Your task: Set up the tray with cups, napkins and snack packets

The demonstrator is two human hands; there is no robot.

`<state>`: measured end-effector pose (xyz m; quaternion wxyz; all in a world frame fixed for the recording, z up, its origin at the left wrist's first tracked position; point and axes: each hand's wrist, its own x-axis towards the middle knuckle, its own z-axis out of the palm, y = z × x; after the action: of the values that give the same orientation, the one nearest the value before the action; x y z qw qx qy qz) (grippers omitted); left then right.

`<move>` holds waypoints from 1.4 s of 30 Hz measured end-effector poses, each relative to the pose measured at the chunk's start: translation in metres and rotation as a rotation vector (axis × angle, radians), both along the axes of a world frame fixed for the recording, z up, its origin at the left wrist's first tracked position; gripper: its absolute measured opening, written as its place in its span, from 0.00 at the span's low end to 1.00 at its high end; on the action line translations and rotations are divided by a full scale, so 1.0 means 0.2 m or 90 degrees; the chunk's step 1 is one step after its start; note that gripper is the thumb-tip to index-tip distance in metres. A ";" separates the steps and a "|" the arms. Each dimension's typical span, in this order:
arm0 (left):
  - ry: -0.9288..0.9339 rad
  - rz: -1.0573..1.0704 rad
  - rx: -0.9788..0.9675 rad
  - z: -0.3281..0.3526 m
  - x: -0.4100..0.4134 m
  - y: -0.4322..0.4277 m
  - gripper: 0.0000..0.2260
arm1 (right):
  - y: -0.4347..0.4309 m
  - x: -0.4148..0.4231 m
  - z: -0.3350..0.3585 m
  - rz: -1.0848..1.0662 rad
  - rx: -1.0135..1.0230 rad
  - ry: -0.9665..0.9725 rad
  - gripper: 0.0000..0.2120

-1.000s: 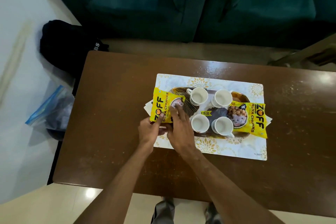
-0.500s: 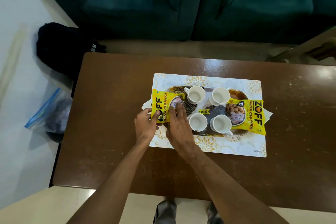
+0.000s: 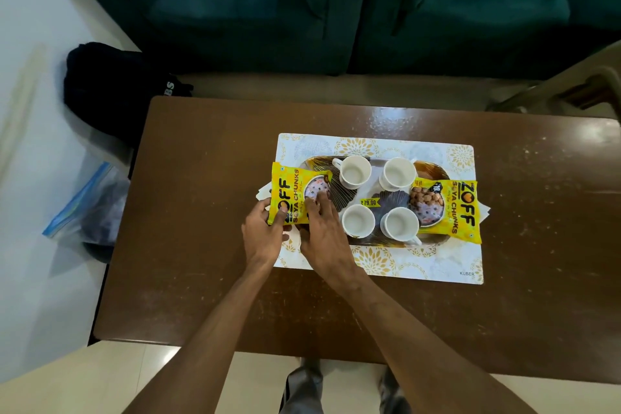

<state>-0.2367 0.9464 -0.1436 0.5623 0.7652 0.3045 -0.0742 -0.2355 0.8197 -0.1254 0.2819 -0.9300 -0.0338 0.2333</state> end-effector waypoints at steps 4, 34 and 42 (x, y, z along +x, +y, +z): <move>0.014 -0.006 0.001 -0.01 -0.03 -0.01 0.15 | -0.02 -0.02 0.00 0.011 0.016 -0.021 0.30; -0.134 -0.383 0.325 0.00 -0.09 -0.56 0.32 | -0.77 -0.16 -0.08 -0.183 -0.005 -0.146 0.33; -0.120 -0.355 0.339 0.03 -0.11 -0.58 0.35 | -0.78 -0.16 -0.08 -0.177 0.030 -0.163 0.36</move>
<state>-0.2579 0.8304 -0.1382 0.3283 0.9410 0.0410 -0.0718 -0.2682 0.6645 -0.1414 0.3266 -0.9410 0.0538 0.0710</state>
